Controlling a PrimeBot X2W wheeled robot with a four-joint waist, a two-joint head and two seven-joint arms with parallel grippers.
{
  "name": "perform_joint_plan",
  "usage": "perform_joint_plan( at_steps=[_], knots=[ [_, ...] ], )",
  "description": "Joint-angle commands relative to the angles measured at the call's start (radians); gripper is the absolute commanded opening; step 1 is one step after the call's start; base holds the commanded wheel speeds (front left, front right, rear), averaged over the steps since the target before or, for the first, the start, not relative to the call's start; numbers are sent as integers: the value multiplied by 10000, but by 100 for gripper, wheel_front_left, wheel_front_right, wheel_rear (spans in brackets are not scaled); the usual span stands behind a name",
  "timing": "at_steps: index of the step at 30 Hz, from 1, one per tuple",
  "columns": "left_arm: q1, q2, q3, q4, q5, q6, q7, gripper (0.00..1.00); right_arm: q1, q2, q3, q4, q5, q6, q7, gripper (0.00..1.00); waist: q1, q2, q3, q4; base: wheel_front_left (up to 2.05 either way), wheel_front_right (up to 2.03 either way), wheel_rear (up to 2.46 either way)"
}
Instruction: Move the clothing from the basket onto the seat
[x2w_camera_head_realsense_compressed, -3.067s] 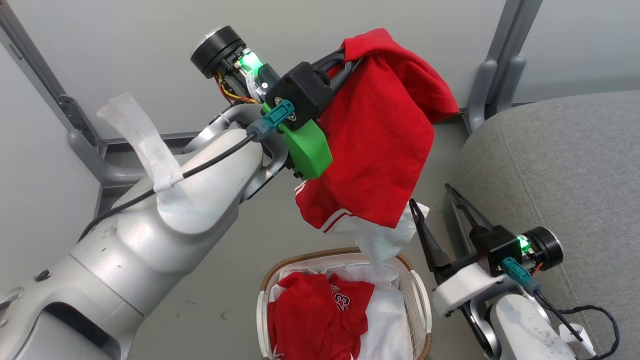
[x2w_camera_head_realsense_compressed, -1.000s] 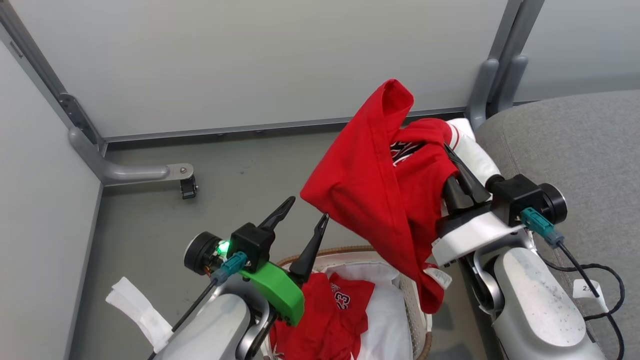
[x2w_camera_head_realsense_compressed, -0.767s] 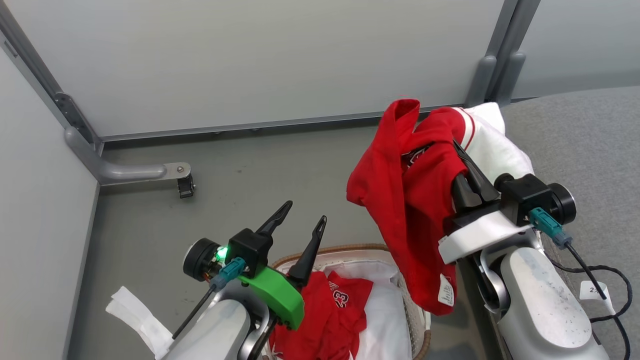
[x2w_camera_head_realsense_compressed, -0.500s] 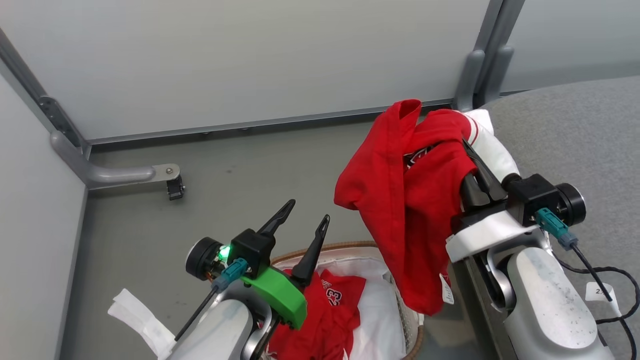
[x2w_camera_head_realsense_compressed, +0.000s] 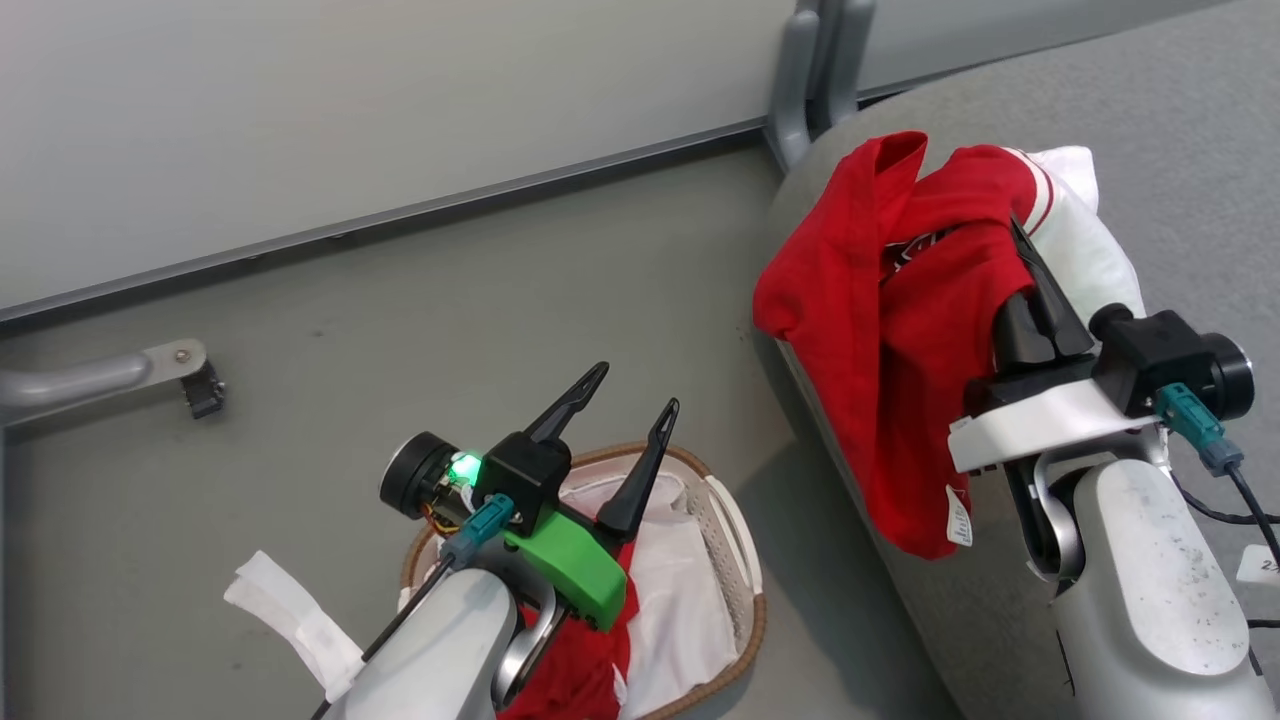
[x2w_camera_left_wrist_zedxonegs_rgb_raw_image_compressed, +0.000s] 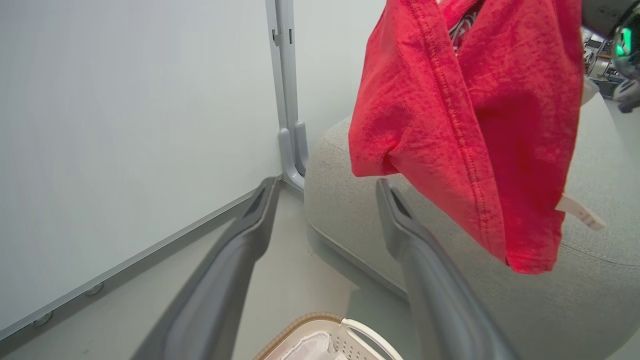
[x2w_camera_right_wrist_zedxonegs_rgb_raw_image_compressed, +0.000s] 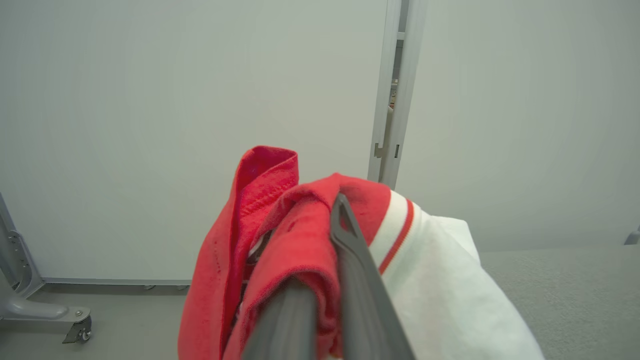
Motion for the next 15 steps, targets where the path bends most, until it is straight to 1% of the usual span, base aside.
perform_joint_plan(
  at_steps=[1, 4, 8, 12, 15],
  knots=[
    [-229, 47, -49, 17, 59, -39, 0, 100, -146, -24, -113, -70, 51, -12, -49, 0, 0, 22, 852, -1124, 0, 0, 0],
    [-399, 95, -223, 18, 95, -46, -2, 100, -165, -22, -241, -131, 118, -14, -49, 0, 0, 22, 1105, -1562, 0, 0, 0],
    [-634, 196, -488, -23, 35, -44, 0, 100, -153, -21, -435, -164, 165, -12, -49, 0, 0, 22, 1363, -1920, 0, 0, 0],
    [-823, 280, -701, -67, -13, -44, 0, 100, -101, -21, -607, -200, 202, -12, -49, 0, 0, 22, 1589, -2062, 0, 0, 0],
    [-969, 283, -843, -123, -17, -45, 0, 100, -155, -27, -819, -193, 168, -14, -49, 0, 0, 22, 1768, -2009, 0, 0, 0]
  ],
)
